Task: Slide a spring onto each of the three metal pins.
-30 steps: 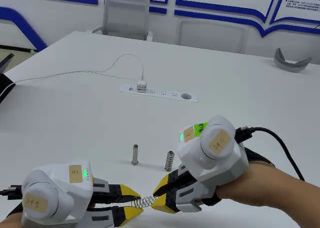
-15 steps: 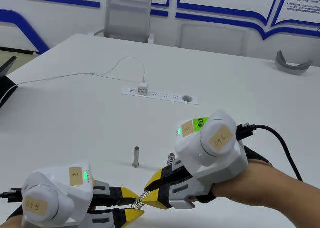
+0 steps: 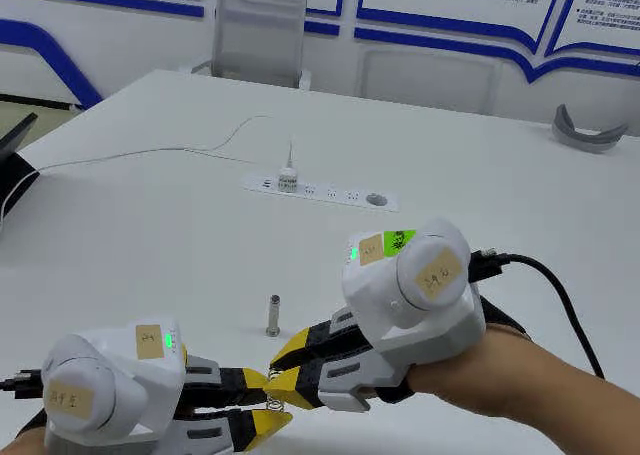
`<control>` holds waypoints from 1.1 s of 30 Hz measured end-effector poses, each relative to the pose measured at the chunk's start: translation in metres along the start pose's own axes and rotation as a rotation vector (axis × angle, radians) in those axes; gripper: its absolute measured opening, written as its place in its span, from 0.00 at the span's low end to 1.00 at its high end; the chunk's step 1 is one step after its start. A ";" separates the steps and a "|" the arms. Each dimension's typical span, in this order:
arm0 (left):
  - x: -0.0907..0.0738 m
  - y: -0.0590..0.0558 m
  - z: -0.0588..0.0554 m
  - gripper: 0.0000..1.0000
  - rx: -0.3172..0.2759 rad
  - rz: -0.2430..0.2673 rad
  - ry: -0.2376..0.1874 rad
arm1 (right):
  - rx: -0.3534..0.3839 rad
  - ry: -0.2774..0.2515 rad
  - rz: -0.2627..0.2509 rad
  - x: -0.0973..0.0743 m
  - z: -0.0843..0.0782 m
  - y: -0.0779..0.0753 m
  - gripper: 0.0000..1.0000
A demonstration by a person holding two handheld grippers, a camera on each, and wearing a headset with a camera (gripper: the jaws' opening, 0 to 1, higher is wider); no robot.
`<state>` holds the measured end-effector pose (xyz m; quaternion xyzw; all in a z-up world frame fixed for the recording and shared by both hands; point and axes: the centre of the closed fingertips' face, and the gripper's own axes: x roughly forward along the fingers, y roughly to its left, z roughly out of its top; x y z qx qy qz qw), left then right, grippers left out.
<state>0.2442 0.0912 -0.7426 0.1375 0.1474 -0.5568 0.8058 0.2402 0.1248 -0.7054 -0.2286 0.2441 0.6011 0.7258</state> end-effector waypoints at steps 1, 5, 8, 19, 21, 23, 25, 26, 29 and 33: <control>0.000 0.000 0.000 0.11 -0.001 0.001 -0.001 | 0.001 -0.003 -0.001 0.000 0.000 0.000 0.12; 0.000 0.002 -0.001 0.11 -0.004 0.004 -0.002 | 0.004 -0.006 -0.008 0.001 0.000 -0.001 0.12; 0.000 0.002 0.000 0.12 -0.007 0.006 -0.006 | 0.006 -0.005 -0.009 0.001 0.000 -0.002 0.12; -0.001 0.004 -0.003 0.24 -0.035 0.017 -0.007 | 0.006 0.001 -0.022 0.001 -0.001 -0.008 0.12; -0.002 0.006 -0.004 0.27 -0.046 0.025 -0.008 | 0.008 0.001 -0.026 0.000 0.000 -0.009 0.12; -0.004 0.008 -0.004 0.31 -0.057 0.033 -0.009 | 0.009 0.000 -0.031 0.000 0.000 -0.011 0.12; -0.005 0.010 -0.005 0.35 -0.069 0.042 -0.011 | 0.011 -0.001 -0.035 -0.001 0.000 -0.012 0.12; -0.005 0.011 -0.005 0.37 -0.072 0.045 -0.011 | 0.011 0.000 -0.037 -0.001 0.000 -0.013 0.12; -0.007 0.013 -0.005 0.40 -0.080 0.055 -0.013 | 0.013 0.000 -0.044 -0.003 0.000 -0.015 0.12; -0.008 0.016 -0.007 0.49 -0.093 0.073 -0.009 | 0.015 -0.002 -0.054 -0.004 0.001 -0.019 0.12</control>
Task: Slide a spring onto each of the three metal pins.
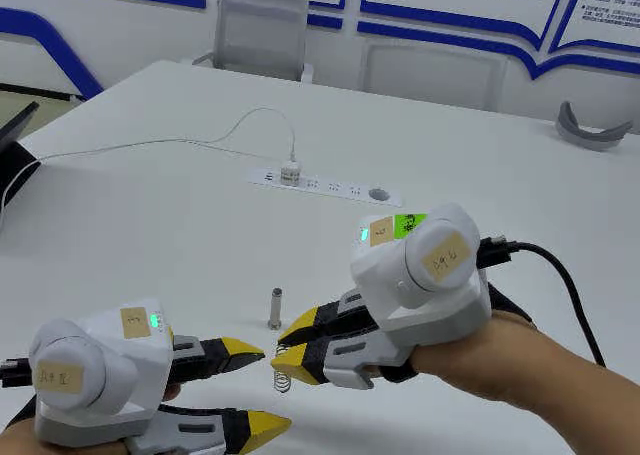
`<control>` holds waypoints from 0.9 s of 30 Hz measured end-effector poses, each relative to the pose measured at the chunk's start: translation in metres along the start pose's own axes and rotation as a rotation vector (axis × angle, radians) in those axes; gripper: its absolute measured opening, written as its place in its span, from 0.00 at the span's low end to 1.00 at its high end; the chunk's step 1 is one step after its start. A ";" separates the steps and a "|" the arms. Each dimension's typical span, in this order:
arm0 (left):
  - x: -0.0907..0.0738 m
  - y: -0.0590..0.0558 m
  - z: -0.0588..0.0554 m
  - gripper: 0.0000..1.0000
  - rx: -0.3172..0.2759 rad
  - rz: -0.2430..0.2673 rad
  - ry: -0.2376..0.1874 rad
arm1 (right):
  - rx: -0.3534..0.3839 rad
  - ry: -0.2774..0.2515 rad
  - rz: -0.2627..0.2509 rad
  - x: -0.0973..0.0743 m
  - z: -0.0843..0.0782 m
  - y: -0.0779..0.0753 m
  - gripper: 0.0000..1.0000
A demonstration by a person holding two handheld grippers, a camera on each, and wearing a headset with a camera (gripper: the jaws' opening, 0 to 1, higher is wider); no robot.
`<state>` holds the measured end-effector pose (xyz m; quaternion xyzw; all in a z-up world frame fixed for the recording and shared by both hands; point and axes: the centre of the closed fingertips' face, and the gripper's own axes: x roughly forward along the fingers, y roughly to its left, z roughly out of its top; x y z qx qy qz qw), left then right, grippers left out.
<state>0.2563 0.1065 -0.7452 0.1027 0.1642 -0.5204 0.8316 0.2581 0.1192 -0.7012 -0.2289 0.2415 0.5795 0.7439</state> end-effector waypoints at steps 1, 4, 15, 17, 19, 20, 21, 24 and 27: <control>-0.001 0.001 -0.001 0.50 -0.003 0.004 0.001 | -0.001 -0.001 -0.004 0.000 0.000 -0.002 0.12; -0.002 0.004 -0.003 0.53 -0.009 0.015 0.001 | 0.001 -0.004 -0.016 -0.002 0.002 -0.006 0.12; -0.005 0.011 -0.009 0.64 -0.029 0.052 0.012 | 0.003 -0.024 -0.069 -0.004 0.013 -0.029 0.12; -0.005 0.011 -0.010 0.64 -0.031 0.054 0.015 | 0.005 -0.031 -0.082 -0.003 0.015 -0.034 0.12; -0.006 0.011 -0.011 0.65 -0.034 0.055 0.016 | 0.009 -0.036 -0.089 -0.003 0.016 -0.038 0.12; -0.006 0.011 -0.011 0.65 -0.034 0.055 0.017 | 0.010 -0.036 -0.092 -0.003 0.017 -0.040 0.12; -0.006 0.010 -0.012 0.65 -0.035 0.054 0.019 | 0.010 -0.036 -0.099 -0.002 0.017 -0.043 0.12; -0.006 0.010 -0.014 0.66 -0.036 0.053 0.023 | 0.018 -0.043 -0.112 -0.002 0.019 -0.051 0.12; -0.006 0.010 -0.015 0.66 -0.038 0.052 0.024 | 0.022 -0.047 -0.131 -0.002 0.020 -0.059 0.12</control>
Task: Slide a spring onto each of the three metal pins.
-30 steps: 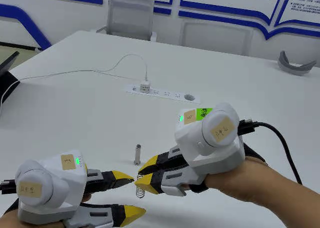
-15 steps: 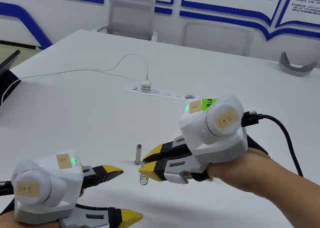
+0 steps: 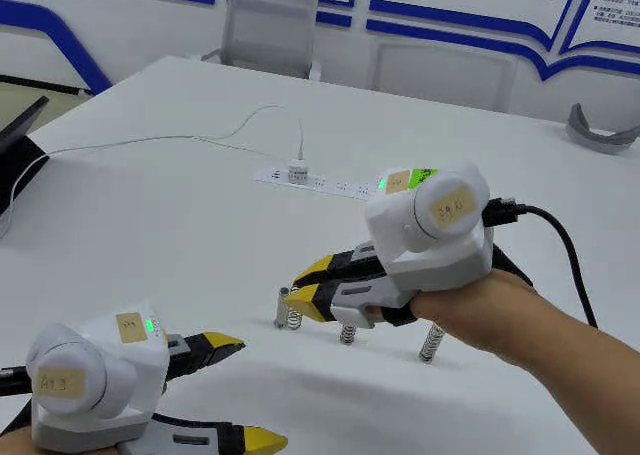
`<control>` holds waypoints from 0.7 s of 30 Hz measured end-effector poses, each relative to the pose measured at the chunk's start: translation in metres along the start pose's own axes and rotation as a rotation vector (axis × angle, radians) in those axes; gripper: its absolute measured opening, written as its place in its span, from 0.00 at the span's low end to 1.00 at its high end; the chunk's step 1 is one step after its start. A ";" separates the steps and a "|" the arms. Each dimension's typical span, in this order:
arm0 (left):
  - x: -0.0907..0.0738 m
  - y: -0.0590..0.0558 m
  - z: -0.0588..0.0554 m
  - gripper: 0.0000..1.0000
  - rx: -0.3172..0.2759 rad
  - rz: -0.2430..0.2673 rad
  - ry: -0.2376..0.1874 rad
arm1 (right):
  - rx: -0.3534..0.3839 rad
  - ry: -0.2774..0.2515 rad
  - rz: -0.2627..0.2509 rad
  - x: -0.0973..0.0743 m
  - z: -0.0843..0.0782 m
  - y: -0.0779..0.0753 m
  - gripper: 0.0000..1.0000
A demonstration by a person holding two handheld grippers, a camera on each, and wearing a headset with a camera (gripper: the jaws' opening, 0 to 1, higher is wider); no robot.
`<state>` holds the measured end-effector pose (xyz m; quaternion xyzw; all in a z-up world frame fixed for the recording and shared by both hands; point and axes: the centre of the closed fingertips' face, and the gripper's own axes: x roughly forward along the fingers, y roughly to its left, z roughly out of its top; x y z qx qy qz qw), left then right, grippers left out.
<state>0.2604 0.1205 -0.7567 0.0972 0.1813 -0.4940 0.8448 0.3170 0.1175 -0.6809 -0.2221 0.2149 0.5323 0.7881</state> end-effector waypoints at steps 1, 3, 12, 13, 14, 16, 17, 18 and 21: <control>0.000 0.000 0.000 0.66 -0.001 0.000 0.000 | 0.001 0.000 -0.004 0.001 0.001 -0.002 0.12; 0.000 0.001 0.000 0.66 -0.002 0.001 0.001 | 0.004 -0.003 -0.015 0.002 0.003 -0.008 0.12; 0.000 0.001 -0.001 0.67 -0.004 0.001 0.002 | 0.006 -0.020 -0.044 0.009 0.015 -0.025 0.12; 0.000 0.001 -0.001 0.67 -0.005 0.002 0.002 | 0.008 -0.020 -0.046 0.011 0.015 -0.027 0.12; 0.000 0.002 -0.001 0.66 -0.005 0.003 0.002 | 0.009 -0.020 -0.051 0.012 0.016 -0.030 0.12; -0.001 0.002 -0.001 0.67 -0.005 0.003 0.001 | 0.014 -0.020 -0.055 0.015 0.017 -0.033 0.12; -0.001 0.002 -0.002 0.67 -0.004 0.003 0.001 | 0.016 -0.019 -0.058 0.017 0.017 -0.035 0.12; -0.001 0.002 -0.002 0.67 -0.003 0.004 0.002 | 0.017 -0.016 -0.060 0.018 0.016 -0.037 0.12; -0.001 0.003 -0.002 0.67 -0.006 0.006 0.001 | 0.022 -0.009 -0.064 0.023 0.014 -0.040 0.12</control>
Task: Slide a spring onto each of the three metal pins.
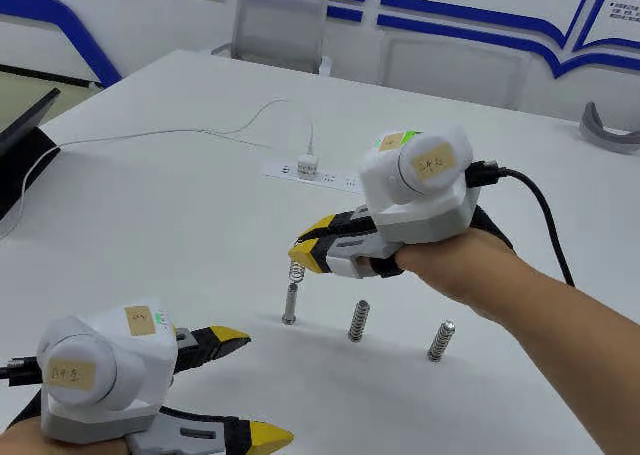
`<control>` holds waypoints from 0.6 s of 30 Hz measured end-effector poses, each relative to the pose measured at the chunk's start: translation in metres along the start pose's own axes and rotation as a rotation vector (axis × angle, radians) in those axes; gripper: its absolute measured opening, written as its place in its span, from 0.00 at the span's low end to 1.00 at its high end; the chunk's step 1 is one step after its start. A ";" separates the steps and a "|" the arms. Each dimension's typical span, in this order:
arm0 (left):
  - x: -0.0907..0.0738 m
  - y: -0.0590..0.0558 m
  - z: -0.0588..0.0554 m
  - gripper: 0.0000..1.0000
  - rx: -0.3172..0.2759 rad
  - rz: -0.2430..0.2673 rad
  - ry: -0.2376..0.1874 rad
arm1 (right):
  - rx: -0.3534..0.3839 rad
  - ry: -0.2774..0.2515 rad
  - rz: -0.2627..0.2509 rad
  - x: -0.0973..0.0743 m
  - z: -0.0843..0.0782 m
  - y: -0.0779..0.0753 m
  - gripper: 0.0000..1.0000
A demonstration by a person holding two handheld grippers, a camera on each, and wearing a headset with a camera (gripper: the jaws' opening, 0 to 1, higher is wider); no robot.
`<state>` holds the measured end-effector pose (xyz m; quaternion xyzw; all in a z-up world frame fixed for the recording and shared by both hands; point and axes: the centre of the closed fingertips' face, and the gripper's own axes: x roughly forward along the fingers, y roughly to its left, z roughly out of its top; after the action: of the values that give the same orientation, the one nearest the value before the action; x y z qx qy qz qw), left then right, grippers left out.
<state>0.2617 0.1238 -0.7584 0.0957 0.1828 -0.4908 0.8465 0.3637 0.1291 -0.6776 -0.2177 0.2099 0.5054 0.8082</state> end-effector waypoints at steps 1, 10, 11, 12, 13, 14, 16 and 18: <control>0.000 0.000 -0.001 0.67 -0.001 0.001 0.001 | 0.002 0.004 0.000 0.002 -0.001 -0.001 0.12; 0.000 0.001 -0.003 0.66 -0.005 0.003 0.004 | 0.029 0.029 0.001 0.013 -0.012 -0.004 0.12; 0.000 0.001 -0.003 0.66 -0.006 0.003 0.005 | 0.032 0.029 0.002 0.014 -0.013 -0.005 0.12; 0.000 0.001 -0.003 0.66 -0.005 0.003 0.006 | 0.034 0.029 0.001 0.014 -0.013 -0.005 0.12; 0.000 0.002 -0.003 0.66 -0.006 0.003 0.005 | 0.035 0.030 0.001 0.015 -0.014 -0.005 0.12; 0.000 0.002 -0.003 0.66 -0.006 0.003 0.005 | 0.037 0.033 0.001 0.016 -0.014 -0.005 0.12; 0.000 0.003 -0.003 0.66 -0.007 0.004 0.005 | 0.042 0.036 0.002 0.017 -0.016 -0.005 0.12; 0.000 0.003 -0.004 0.66 -0.009 0.006 0.005 | 0.042 0.040 0.003 0.018 -0.017 -0.005 0.12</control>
<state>0.2636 0.1269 -0.7618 0.0934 0.1869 -0.4874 0.8478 0.3728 0.1304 -0.7007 -0.2102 0.2369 0.4976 0.8075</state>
